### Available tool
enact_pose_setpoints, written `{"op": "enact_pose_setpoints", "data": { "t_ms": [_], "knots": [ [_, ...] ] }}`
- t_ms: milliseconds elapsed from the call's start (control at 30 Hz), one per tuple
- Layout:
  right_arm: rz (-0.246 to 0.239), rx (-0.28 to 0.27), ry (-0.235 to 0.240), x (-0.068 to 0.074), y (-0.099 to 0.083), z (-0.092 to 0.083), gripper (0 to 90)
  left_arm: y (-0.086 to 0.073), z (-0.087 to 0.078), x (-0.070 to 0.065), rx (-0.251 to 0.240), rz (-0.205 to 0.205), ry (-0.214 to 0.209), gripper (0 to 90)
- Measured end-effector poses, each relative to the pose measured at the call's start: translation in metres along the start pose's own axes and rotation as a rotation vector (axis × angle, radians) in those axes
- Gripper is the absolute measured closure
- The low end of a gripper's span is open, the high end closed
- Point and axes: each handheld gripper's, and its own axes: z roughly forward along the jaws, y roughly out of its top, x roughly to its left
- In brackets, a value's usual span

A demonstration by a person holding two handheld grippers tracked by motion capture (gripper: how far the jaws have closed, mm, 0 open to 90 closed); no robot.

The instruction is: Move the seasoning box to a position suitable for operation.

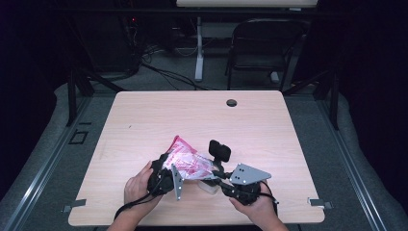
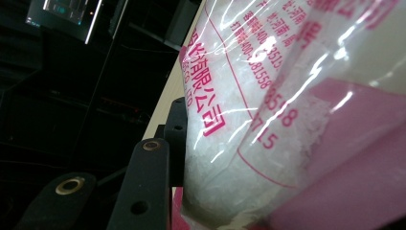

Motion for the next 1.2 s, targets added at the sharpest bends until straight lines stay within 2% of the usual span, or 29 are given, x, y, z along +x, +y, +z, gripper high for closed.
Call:
{"op": "enact_pose_setpoints", "data": {
  "t_ms": [133,500,1200],
  "knots": [
    [0.008,0.004,0.001,0.000,-0.002,0.002,86.0,0.000,0.000,0.000,-0.004,0.002,0.007,67.0],
    [0.017,0.004,0.001,-0.002,-0.004,0.004,89.6,0.001,0.000,0.001,-0.004,-0.007,0.010,67.0],
    [-0.001,0.013,-0.034,-0.010,-0.005,0.011,90.0,0.005,0.003,0.005,-0.001,-0.020,0.041,67.1]
  ]
}}
